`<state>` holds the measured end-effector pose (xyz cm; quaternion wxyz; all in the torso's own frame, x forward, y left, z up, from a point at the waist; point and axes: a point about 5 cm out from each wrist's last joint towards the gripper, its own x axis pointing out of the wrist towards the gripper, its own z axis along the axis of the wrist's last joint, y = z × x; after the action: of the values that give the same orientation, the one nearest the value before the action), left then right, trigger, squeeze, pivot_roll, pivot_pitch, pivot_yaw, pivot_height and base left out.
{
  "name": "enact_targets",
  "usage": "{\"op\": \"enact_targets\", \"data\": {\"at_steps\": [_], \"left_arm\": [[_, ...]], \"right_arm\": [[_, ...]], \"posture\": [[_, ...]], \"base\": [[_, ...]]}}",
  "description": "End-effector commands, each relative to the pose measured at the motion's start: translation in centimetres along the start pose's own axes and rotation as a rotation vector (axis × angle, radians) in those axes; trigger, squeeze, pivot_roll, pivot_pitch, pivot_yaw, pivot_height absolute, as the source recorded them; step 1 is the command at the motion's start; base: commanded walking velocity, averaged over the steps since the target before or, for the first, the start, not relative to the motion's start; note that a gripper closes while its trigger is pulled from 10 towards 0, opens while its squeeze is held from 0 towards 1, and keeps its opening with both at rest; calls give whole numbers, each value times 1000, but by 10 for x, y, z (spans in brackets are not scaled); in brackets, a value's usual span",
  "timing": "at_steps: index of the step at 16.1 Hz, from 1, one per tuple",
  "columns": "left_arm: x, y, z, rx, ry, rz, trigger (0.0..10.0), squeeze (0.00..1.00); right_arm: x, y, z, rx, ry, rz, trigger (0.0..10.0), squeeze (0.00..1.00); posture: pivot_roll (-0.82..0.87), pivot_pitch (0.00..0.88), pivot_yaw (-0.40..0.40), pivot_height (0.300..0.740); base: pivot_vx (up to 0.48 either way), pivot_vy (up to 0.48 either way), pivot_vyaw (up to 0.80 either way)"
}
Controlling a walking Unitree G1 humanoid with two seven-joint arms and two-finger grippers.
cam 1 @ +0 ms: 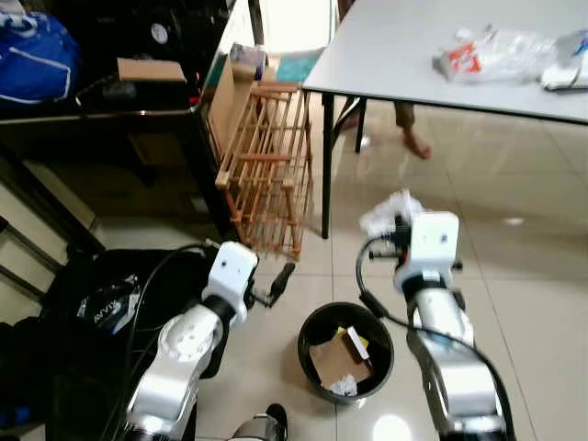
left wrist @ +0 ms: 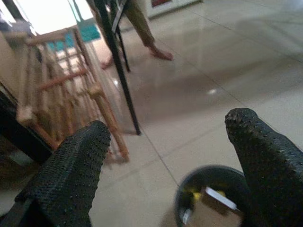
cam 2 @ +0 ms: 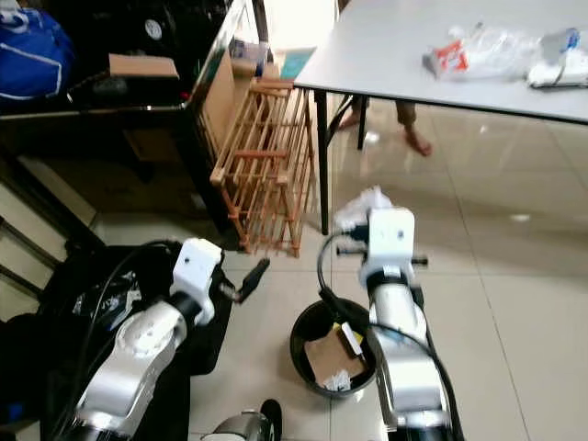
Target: Picking trash to rubbish bin
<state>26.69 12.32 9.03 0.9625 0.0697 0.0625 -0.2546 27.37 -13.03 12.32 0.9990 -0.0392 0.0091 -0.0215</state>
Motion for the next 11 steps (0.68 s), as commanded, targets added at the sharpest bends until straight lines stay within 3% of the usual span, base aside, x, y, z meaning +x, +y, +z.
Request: {"op": "enact_targets", "data": {"at_steps": [1,6,8,11], "left_arm": [[-8,3,-3,-12,20,-16,10000,0],[-25,6,-13,-15,75,-60,10000,0],[-32,5,-23,0,134,-76,10000,0],[-42,-3,-33,-42,167,-154,10000,0]], "right_arm": [[-6,1,-14,7,65,3,10000,0],[-20,-1,-38,-27,172,24,10000,0],[-26,-5,-62,-26,281,6,10000,0],[-35,-9,-82,-10,389,-30,10000,0]], "posture": [[43,246,113,740],[52,293,101,740],[58,302,102,740],[57,302,104,740]], "base": [[0,0,0],[0,0,0],[0,0,0],[0,0,0]]}}
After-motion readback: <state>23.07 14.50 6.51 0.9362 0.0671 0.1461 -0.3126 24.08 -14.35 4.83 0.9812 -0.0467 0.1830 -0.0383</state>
